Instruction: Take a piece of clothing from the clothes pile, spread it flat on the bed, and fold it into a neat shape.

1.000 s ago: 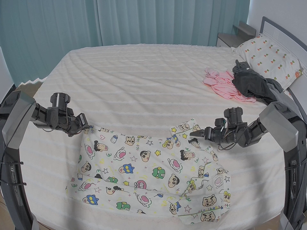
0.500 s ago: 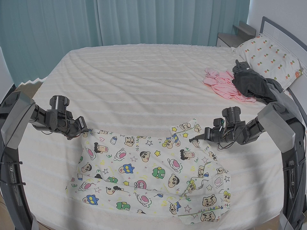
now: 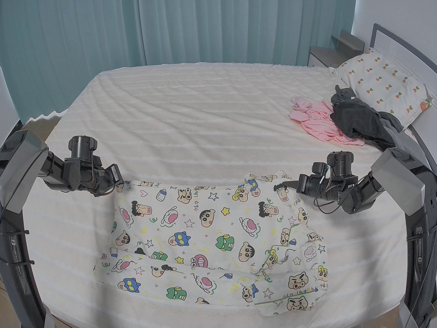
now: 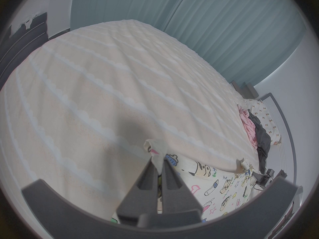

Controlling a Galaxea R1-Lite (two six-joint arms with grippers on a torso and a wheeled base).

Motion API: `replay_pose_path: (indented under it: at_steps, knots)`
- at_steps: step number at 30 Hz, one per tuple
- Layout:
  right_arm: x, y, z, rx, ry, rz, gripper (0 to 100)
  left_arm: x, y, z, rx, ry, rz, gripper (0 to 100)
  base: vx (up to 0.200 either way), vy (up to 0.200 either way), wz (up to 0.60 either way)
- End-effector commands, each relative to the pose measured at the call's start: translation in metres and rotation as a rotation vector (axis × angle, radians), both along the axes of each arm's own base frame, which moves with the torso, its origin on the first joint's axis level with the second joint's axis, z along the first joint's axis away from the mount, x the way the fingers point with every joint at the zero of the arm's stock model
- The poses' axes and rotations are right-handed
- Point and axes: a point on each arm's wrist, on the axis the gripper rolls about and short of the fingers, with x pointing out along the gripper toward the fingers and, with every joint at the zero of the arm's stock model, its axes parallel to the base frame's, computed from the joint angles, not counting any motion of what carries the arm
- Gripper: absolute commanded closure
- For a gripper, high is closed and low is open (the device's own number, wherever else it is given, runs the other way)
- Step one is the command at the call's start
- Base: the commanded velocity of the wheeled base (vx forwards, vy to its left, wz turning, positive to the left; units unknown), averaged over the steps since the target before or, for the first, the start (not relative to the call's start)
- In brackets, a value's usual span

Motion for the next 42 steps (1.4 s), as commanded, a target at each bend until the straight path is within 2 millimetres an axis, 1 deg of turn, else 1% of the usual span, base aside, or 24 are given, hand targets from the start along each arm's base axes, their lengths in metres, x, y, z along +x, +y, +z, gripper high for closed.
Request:
replay_pose_path:
  at_steps: [1, 8, 11, 13, 14, 16, 18, 21, 22, 24, 30, 31, 32, 33, 37, 39, 40, 41, 42]
  knots:
    - [-0.004, -0.004, 0.002, 0.006, -0.02, -0.008, 100, -0.001, 0.0, 0.002, -0.003, -0.003, 0.003, 100, 0.0, 0.0, 0.0]
    - [-0.014, -0.007, 0.01, 0.016, -0.046, 0.002, 100, -0.003, 0.0, 0.005, -0.003, -0.007, 0.004, 100, 0.0, 0.0, 0.0]
    - [-0.026, -0.009, 0.021, 0.031, -0.048, 0.039, 100, -0.014, -0.001, 0.01, 0.0, -0.002, -0.006, 100, 0.0, 0.0, 0.0]
    - [-0.029, -0.01, 0.023, 0.032, -0.047, 0.043, 100, -0.015, -0.001, 0.012, 0.004, -0.004, -0.009, 100, 0.0, 0.0, 0.0]
    - [-0.036, -0.01, 0.029, 0.035, -0.046, 0.06, 100, -0.019, -0.001, 0.018, 0.014, -0.015, -0.021, 100, 0.0, 0.0, 0.0]
    - [-0.042, -0.011, 0.032, 0.04, -0.046, 0.078, 100, -0.023, -0.001, 0.021, 0.019, -0.02, -0.024, 100, 0.0, 0.0, 0.0]
    - [-0.052, -0.011, 0.038, 0.047, -0.038, 0.1, 100, -0.029, -0.003, 0.024, 0.025, -0.017, -0.033, 100, 0.0, 0.0, 0.0]
    - [-0.059, -0.011, 0.039, 0.05, -0.032, 0.115, 100, -0.034, -0.003, 0.025, 0.032, -0.014, -0.038, 100, 0.0, 0.0, 0.0]
    - [-0.067, -0.011, 0.04, 0.045, -0.036, 0.124, 100, -0.04, -0.003, 0.026, 0.038, -0.009, -0.046, 100, 0.0, 0.0, 0.0]
    - [-0.073, -0.012, 0.04, 0.042, -0.035, 0.129, 100, -0.045, -0.004, 0.026, 0.039, 0.0, -0.05, 100, 0.0, 0.0, 0.0]
    - [-0.101, -0.014, 0.031, 0.011, -0.004, 0.172, 100, -0.064, -0.005, 0.015, 0.053, 0.057, -0.073, 100, 0.0, 0.0, 0.0]
    - [-0.109, -0.014, 0.027, -0.005, 0.001, 0.183, 100, -0.068, -0.005, 0.015, 0.051, 0.063, -0.079, 100, 0.0, 0.0, 0.0]
    - [-0.109, -0.014, 0.027, -0.005, 0.001, 0.183, 100, -0.068, -0.005, 0.015, 0.051, 0.063, -0.079, 100, 0.0, 0.0, 0.0]
    - [-0.122, -0.016, 0.022, -0.029, 0.004, 0.2, 100, -0.076, -0.005, 0.014, 0.04, 0.073, -0.092, 100, 0.0, 0.0, 0.0]
    - [-0.142, -0.018, 0.016, -0.04, 0.018, 0.215, 100, -0.094, -0.006, 0.014, 0.013, 0.096, -0.114, 100, 0.0, 0.0, 0.0]
    - [-0.15, -0.018, 0.012, -0.05, 0.02, 0.222, 100, -0.102, -0.007, 0.012, 0.004, 0.107, -0.123, 100, 0.0, 0.0, 0.0]
    - [-0.15, -0.018, 0.012, -0.05, 0.02, 0.222, 100, -0.102, -0.007, 0.012, 0.004, 0.107, -0.123, 100, 0.0, 0.0, 0.0]
    - [-0.16, -0.017, 0.008, -0.053, 0.033, 0.233, 100, -0.113, -0.008, 0.009, -0.003, 0.097, -0.131, 100, 0.0, 0.0, 0.0]
    - [-0.162, -0.017, 0.006, -0.055, 0.038, 0.234, 100, -0.116, -0.008, 0.008, -0.005, 0.094, -0.133, 100, 0.0, 0.0, 0.0]
